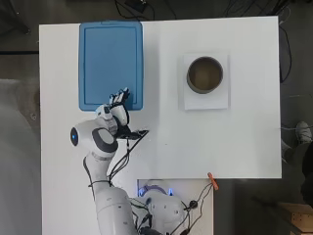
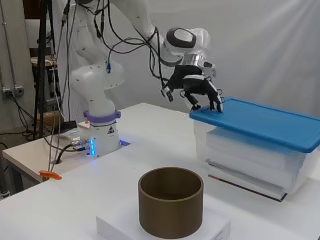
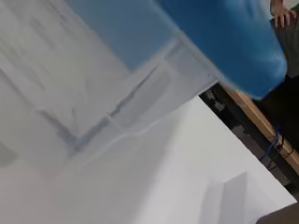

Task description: Teleoperate dual arm-hand system to remove items from a box

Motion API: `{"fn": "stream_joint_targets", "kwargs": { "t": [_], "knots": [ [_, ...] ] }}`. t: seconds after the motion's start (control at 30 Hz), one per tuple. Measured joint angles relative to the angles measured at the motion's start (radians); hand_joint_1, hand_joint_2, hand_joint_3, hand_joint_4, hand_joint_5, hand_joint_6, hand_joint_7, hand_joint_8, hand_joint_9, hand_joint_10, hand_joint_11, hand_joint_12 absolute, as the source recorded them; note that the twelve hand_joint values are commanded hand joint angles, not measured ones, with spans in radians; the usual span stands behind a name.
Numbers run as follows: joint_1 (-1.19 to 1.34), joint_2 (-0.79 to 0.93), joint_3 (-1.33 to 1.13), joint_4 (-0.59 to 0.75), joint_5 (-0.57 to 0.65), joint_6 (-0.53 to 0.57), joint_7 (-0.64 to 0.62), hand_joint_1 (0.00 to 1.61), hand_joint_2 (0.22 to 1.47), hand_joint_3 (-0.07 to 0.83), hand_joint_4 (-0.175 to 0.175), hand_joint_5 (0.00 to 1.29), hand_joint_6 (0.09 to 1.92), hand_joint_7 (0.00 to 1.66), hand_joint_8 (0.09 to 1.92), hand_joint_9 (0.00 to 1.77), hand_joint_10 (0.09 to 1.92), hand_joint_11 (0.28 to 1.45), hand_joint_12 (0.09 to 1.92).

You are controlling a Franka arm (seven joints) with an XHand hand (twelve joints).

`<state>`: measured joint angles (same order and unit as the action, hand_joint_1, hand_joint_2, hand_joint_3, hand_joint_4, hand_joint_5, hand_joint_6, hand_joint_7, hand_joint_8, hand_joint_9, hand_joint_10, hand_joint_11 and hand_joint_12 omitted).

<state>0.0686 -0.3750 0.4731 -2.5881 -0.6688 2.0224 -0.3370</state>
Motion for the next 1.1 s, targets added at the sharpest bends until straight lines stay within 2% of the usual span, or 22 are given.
{"fn": "stream_joint_targets", "kwargs": {
  "t": [0.07,0.17,0.2,0.27,0.3,0.37,0.57,0.6,0.67,0.7,0.83,0.87,0.9,0.93,0.97,1.0,1.03,1.07,1.1],
  "knots": [
    [0.013,-0.042,-0.039,-0.039,0.001,0.097,0.004,0.91,1.21,-0.002,0.167,0.78,1.25,0.89,0.54,0.99,0.19,0.75,0.09],
    [0.024,-0.073,-0.06,-0.075,-0.034,0.158,0.01,0.88,1.23,-0.003,0.175,0.74,1.33,0.98,0.24,0.98,0.15,0.75,0.09],
    [0.027,-0.083,-0.069,-0.085,-0.049,0.184,0.01,0.78,1.19,-0.007,0.169,0.73,1.07,1.0,0.17,0.98,0.13,0.74,0.09],
    [0.032,-0.097,-0.079,-0.093,-0.067,0.218,0.008,0.63,1.13,-0.004,0.158,0.81,0.51,1.03,0.09,0.98,0.09,0.72,0.09],
    [0.035,-0.107,-0.083,-0.096,-0.069,0.225,0.007,0.6,1.12,-0.002,0.153,0.85,0.32,1.04,0.09,0.99,0.09,0.72,0.09],
    [0.042,-0.138,-0.09,-0.097,-0.074,0.23,0.002,0.56,1.11,0.001,0.152,0.91,0.16,1.07,0.09,1.01,0.09,0.72,0.09],
    [0.051,-0.168,-0.1,-0.101,-0.084,0.246,-0.006,0.53,1.1,-0.001,0.149,0.94,0.1,1.1,0.09,1.04,0.09,0.73,0.09],
    [0.052,-0.17,-0.105,-0.103,-0.08,0.252,-0.009,0.51,1.1,-0.002,0.14,0.92,0.09,1.07,0.09,1.0,0.09,0.71,0.09],
    [0.052,-0.171,-0.114,-0.099,-0.072,0.262,-0.019,0.4,1.07,-0.012,0.066,0.69,0.09,0.89,0.09,0.83,0.09,0.65,0.09],
    [0.049,-0.162,-0.112,-0.089,-0.056,0.252,-0.03,0.37,1.05,-0.015,0.053,0.66,0.09,0.84,0.09,0.79,0.09,0.64,0.09],
    [0.044,-0.124,-0.095,-0.029,0.014,0.093,-0.049,0.4,1.06,0.002,0.087,0.81,0.09,0.92,0.09,0.87,0.09,0.67,0.09],
    [0.045,-0.124,-0.094,-0.028,0.014,0.066,-0.044,0.44,1.07,0.007,0.094,0.84,0.09,0.96,0.09,0.92,0.09,0.71,0.09],
    [0.047,-0.129,-0.095,-0.031,0.006,0.053,-0.03,0.72,1.09,0.005,0.064,0.89,0.36,0.99,0.39,1.04,0.13,0.78,0.1],
    [0.049,-0.134,-0.095,-0.034,-0.01,0.065,-0.01,0.94,1.11,0.005,0.019,0.9,0.62,0.98,0.74,1.08,0.34,0.77,0.29],
    [0.053,-0.145,-0.101,-0.042,-0.047,0.103,0.024,1.08,1.14,0.001,-0.037,0.9,0.77,0.96,1.0,1.05,0.63,0.73,0.51],
    [0.056,-0.155,-0.108,-0.048,-0.087,0.143,0.051,1.16,1.15,0.0,-0.094,0.91,0.83,0.94,1.17,1.01,0.89,0.68,0.73],
    [0.06,-0.169,-0.115,-0.056,-0.151,0.195,0.088,1.2,1.16,0.001,-0.133,0.91,0.85,0.92,1.28,0.98,1.09,0.64,0.91],
    [0.061,-0.177,-0.122,-0.06,-0.195,0.222,0.111,1.21,1.17,0.001,-0.155,0.89,0.88,0.9,1.36,0.96,1.22,0.61,1.03],
    [0.063,-0.183,-0.129,-0.062,-0.24,0.242,0.128,1.21,1.18,0.003,-0.153,0.86,0.94,0.87,1.42,0.92,1.3,0.59,1.11]
  ]
}}
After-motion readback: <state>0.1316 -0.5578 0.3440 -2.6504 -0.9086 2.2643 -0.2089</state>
